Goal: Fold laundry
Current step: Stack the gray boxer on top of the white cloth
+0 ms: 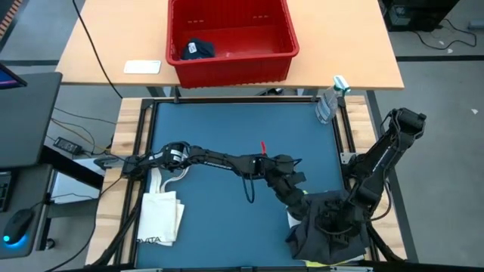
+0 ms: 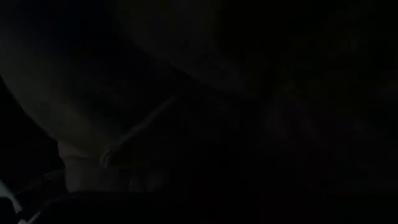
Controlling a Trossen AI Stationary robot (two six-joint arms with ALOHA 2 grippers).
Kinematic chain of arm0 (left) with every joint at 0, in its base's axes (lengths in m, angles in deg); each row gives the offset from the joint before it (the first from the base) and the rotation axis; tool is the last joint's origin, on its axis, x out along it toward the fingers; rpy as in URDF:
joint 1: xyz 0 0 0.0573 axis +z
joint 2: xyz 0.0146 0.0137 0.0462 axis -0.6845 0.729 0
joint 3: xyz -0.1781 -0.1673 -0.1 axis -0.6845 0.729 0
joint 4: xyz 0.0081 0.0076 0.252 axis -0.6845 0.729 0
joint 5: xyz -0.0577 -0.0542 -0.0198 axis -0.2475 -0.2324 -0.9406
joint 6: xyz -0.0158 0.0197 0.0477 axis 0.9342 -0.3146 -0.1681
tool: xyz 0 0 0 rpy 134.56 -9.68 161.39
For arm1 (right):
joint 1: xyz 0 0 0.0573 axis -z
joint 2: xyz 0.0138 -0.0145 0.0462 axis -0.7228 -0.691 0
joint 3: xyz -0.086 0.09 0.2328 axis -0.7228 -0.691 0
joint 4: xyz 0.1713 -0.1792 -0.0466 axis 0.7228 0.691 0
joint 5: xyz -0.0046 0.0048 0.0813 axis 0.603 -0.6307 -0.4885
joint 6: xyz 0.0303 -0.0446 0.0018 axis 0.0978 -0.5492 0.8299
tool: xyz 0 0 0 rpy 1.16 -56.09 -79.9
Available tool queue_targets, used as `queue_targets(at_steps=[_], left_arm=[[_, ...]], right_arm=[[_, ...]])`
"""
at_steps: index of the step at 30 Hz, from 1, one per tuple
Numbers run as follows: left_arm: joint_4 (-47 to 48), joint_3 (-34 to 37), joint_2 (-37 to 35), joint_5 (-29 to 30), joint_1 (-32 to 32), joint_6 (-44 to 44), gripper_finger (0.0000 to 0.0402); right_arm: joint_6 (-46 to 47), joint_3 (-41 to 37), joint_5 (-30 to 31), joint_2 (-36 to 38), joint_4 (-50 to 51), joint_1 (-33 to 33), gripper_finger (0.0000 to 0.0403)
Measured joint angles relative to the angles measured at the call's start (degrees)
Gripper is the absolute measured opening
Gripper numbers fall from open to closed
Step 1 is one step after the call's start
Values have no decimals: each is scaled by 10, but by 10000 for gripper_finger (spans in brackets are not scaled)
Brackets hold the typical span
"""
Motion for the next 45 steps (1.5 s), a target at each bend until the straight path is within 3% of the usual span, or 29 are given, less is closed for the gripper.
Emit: queue_targets(at_steps=[7,11,19,26,30,34,45], left_arm=[[23,0,1,1,6,-12,197],[26,1,-3,-4,6,-12,197],[5,1,-66,6,21,-58,197],[-46,-1,-93,64,10,-143,188],[-35,0,-73,96,-8,-214,173],[-36,1,-41,108,-14,-231,159],[-17,0,52,145,-24,-135,153]], right_arm=[[8,-2,9,0,3,-4,7],[1,-3,8,18,1,-8,22],[20,25,40,158,100,-9,84],[50,27,58,268,135,-9,88],[101,27,97,299,218,-9,85],[126,27,89,299,286,-9,83],[145,28,19,280,306,-9,82]])
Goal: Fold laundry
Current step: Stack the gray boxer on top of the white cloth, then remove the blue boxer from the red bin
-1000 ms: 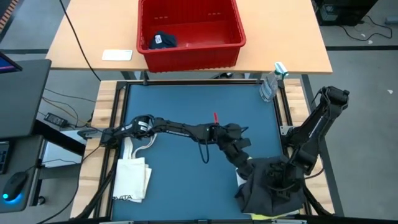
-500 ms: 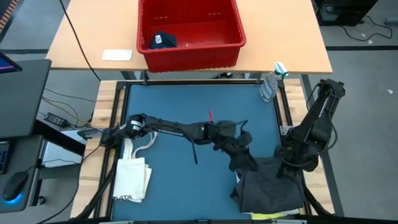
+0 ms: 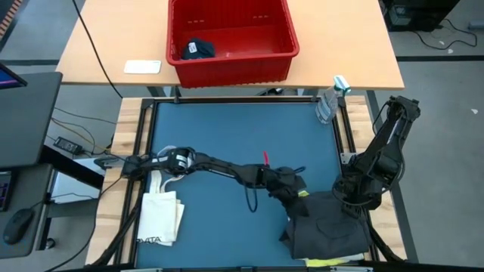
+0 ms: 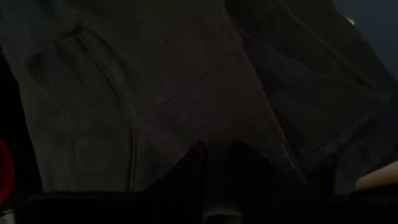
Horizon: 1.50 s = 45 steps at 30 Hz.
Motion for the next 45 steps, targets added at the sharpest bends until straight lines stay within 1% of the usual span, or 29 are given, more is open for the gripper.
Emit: queue_targets(at_steps=[4,6,8,9,11,13,16,18,20,22,24,26,27,28,30,31,32,33,35,36,38,41,43,45], left_arm=[[22,0,9,-4,6,21,152],[8,0,7,-8,10,23,152],[-12,1,2,-27,16,39,152],[-29,1,-3,-33,20,44,152],[-33,1,-26,-45,26,47,152],[-36,0,-54,-54,33,31,152],[-6,-1,-93,-54,46,-9,152],[37,0,-117,-47,61,-39,152],[95,1,-147,-23,85,-77,152],[158,0,-182,-5,114,-116,152],[224,-1,-214,10,145,-156,152],[293,0,-243,30,175,-187,152],[315,0,-257,41,192,-204,152],[342,0,-272,53,209,-220,152],[369,1,-299,77,247,-252,153],[383,1,-313,86,268,-271,153],[393,0,-324,95,289,-291,153],[391,-1,-335,99,314,-311,153],[400,-1,-345,102,363,-338,153],[401,-1,-347,102,390,-347,153],[409,0,-345,102,445,-362,153],[402,0,-331,106,526,-396,153],[390,0,-318,107,577,-423,153],[364,0,-299,104,619,-432,153]], right_arm=[[4,0,-16,-1,-1,0,82],[3,0,-26,-2,0,-1,82],[-1,1,-27,3,-6,-1,82],[-2,3,-23,6,-10,-1,82],[-4,20,9,14,-16,-2,82],[-15,45,58,25,-15,-1,82],[-32,84,148,42,6,5,82],[-51,106,217,53,9,11,82],[-84,119,283,63,3,17,82],[-138,124,353,71,-16,26,82],[-205,124,407,78,-58,37,82],[-320,124,461,81,-101,58,82],[-377,124,495,81,-127,73,81],[-410,124,540,78,-158,90,80],[-430,125,631,70,-203,131,76],[-433,125,648,68,-218,157,75],[-437,125,645,64,-227,185,73],[-442,125,627,62,-233,218,71],[-438,125,574,48,-234,291,68],[-431,125,538,41,-234,328,66],[-418,125,481,14,-245,399,63],[-431,125,411,-34,-300,499,59],[-469,125,361,-72,-364,564,56],[-503,125,302,-113,-432,628,53]])
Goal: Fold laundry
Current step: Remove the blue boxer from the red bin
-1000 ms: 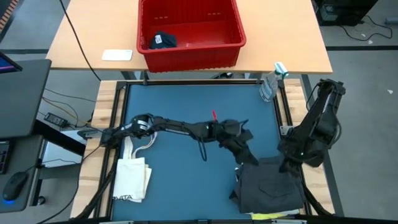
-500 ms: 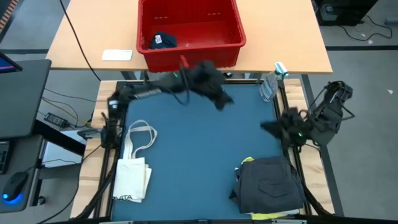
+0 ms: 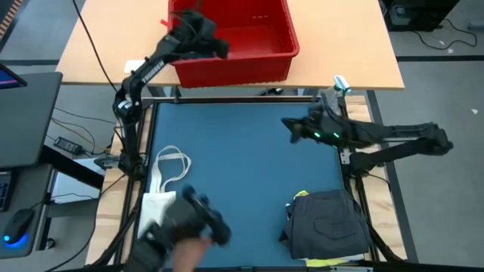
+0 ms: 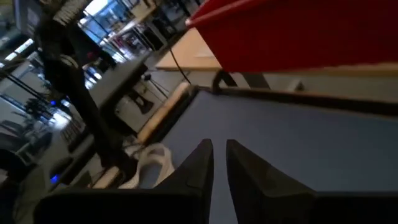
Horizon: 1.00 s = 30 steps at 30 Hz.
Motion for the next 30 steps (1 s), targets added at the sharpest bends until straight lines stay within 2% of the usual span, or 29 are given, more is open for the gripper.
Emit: queue_targets(at_steps=[4,8,10,13,19,22,24,27,30], left_arm=[[-38,0,40,-44,64,4,153],[-2,1,86,-132,83,11,153],[28,0,102,-163,76,-11,153],[96,-6,113,-189,64,-61,152],[274,3,112,-219,34,-156,129],[330,2,90,-213,31,-181,115],[326,1,79,-193,37,-182,109],[271,2,58,-109,41,-155,106],[200,-1,40,26,41,-157,111]], right_arm=[[-1,0,-100,-84,-144,116,47],[24,0,-194,-156,-241,204,41],[35,0,-223,-181,-256,239,39],[40,0,-229,-205,-256,276,39],[-11,0,-281,-213,-262,326,46],[-34,0,-316,-209,-263,345,51],[-39,0,-329,-207,-263,353,57],[-41,0,-338,-207,-260,359,66],[-41,0,-339,-207,-252,359,79]])
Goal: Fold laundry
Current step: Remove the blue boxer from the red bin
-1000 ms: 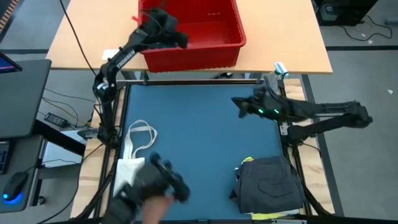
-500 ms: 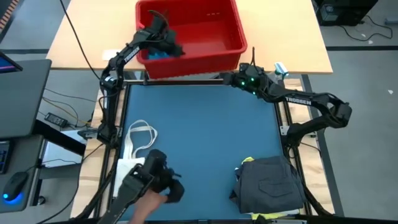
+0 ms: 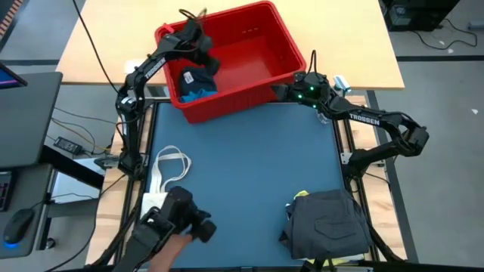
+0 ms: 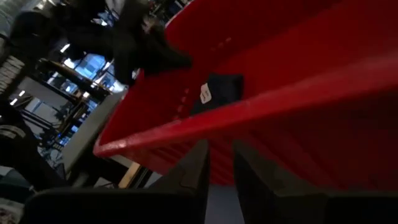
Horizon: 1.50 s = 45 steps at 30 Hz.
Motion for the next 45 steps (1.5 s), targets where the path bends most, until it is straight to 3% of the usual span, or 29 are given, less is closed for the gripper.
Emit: queue_targets(at_steps=[3,12,21,27,30,32,34,40,45], left_arm=[[-54,0,13,61,11,-26,134],[-76,2,101,57,26,5,225],[-48,2,151,102,27,6,236],[-37,-1,178,124,26,0,189],[-44,-1,179,143,26,-8,119],[-56,0,176,146,27,-8,52],[-64,2,167,146,30,-7,17],[-70,-27,98,127,32,-53,5],[-75,-87,12,27,9,-135,3]], right_arm=[[0,0,-5,-2,14,0,97],[10,0,-16,-7,53,0,152],[51,0,-15,-7,52,0,158],[71,0,-15,-7,60,0,158],[81,0,-15,-7,65,0,157],[82,0,-18,-7,64,0,157],[82,0,-25,-7,63,0,157],[77,0,-52,-7,62,0,157],[57,0,-72,-7,61,-1,156]])
